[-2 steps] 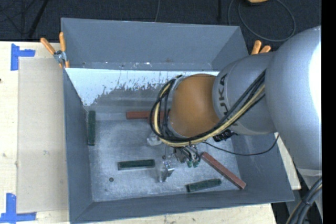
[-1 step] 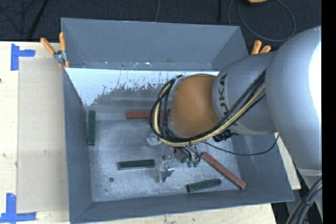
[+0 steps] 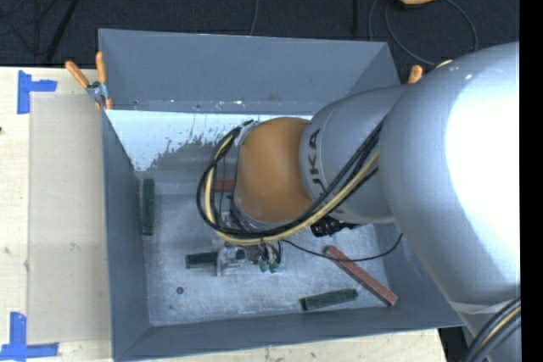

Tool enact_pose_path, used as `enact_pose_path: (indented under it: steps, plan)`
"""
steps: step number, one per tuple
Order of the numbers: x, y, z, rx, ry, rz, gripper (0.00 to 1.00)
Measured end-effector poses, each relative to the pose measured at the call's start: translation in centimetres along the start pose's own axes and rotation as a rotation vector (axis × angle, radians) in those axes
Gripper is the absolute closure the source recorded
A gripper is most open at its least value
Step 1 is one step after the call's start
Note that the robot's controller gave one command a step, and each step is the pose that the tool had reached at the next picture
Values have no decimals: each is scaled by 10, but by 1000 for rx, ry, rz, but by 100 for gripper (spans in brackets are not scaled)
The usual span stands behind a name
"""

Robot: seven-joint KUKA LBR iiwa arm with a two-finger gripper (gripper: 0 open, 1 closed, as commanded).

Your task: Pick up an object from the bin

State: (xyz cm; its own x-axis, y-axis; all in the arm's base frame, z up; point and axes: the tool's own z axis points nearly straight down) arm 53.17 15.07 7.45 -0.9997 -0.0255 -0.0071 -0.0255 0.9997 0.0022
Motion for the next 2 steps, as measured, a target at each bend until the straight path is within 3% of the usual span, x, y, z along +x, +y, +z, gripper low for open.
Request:
enact_pose_path:
  steps: [1, 2]
  plan:
    - [0, 0, 0, 0, 0, 0, 100]
    - [2, 0, -179, 0, 1, 9, 100]
